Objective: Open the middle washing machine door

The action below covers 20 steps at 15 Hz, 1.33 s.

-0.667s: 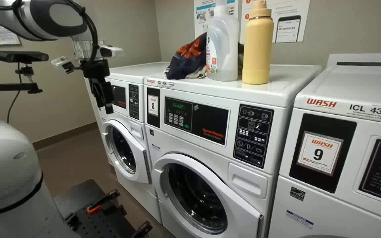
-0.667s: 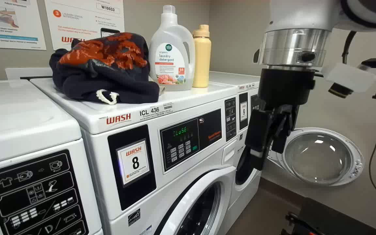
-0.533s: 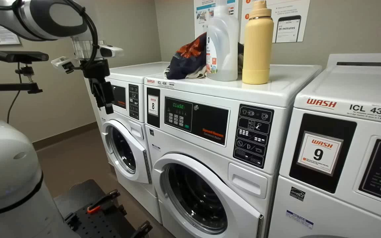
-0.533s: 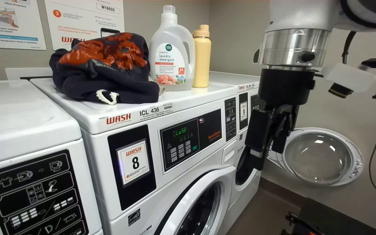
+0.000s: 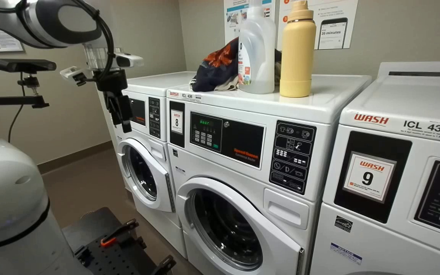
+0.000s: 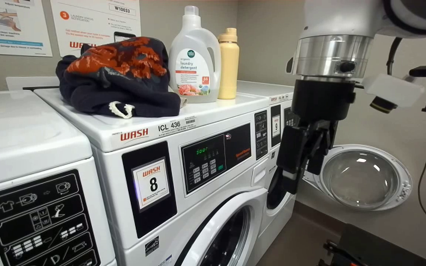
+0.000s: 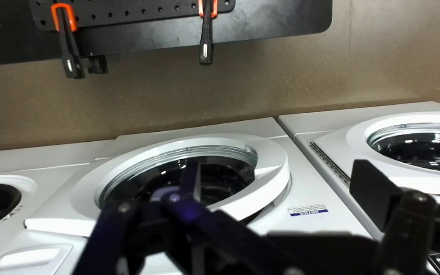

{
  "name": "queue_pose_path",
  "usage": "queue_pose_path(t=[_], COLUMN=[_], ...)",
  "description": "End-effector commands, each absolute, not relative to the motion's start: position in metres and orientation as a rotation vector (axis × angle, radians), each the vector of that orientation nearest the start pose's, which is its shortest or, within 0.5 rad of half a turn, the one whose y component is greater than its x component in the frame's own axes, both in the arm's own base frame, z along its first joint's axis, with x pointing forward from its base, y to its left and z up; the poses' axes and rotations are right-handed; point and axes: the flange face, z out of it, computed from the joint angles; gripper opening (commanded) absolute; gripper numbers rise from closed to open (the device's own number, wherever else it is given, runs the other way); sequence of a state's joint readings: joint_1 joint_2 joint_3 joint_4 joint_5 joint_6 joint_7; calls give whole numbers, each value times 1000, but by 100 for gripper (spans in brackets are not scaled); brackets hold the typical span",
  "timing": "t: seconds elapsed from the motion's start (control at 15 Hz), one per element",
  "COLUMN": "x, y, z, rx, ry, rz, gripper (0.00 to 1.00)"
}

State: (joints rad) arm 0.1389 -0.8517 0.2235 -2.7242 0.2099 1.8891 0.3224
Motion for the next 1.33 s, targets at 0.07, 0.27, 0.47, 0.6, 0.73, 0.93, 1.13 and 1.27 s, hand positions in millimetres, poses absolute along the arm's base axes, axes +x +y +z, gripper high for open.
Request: queue_pose_path(t=[0.07, 0.27, 0.47, 0.6, 0.73, 0.93, 1.13, 1.27], x=[291, 317, 337, 349, 357, 366, 374, 379], y=[111, 111, 111, 111, 111, 111, 112, 111], z=[415, 402, 383, 367, 351, 328, 307, 294], rx=[-3043, -3007, -2967, -2950, -2932, -2907, -2879, -2859], ry=[267, 355, 468, 540, 604, 682, 744, 771], rz=[-27, -88, -152, -173, -178, -180, -205, -229], gripper=[100, 100, 100, 100, 100, 100, 100, 100])
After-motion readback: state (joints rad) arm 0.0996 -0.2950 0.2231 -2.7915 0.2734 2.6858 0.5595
